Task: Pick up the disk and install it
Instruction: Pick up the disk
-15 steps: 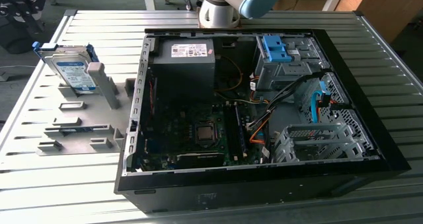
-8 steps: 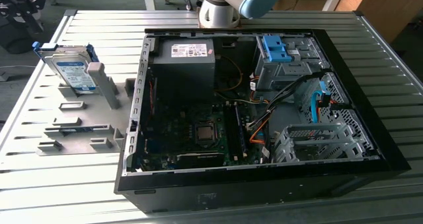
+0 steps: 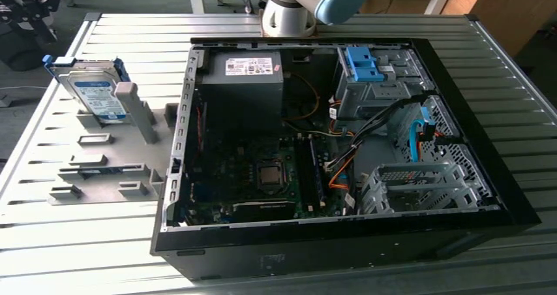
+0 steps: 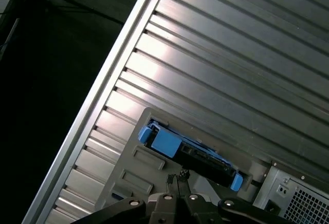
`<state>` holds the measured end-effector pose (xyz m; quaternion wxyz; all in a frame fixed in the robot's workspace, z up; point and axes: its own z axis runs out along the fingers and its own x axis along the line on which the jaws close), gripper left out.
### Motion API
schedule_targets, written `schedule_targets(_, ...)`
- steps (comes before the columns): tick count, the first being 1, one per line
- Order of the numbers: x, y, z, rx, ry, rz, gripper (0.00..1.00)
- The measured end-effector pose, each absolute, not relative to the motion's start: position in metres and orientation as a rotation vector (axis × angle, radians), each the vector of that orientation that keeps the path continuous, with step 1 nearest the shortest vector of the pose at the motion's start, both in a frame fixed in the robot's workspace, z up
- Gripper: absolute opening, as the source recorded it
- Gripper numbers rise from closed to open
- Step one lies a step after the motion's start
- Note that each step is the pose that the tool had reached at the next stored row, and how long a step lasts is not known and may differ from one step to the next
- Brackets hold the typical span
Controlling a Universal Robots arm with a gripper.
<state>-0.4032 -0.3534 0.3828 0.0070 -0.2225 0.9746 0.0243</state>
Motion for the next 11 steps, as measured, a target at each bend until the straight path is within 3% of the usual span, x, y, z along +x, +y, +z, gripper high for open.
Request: schedule_targets(11, -0.4032, -0.3534, 0.3828, -0.697, 3.048, 0.076, 0.11)
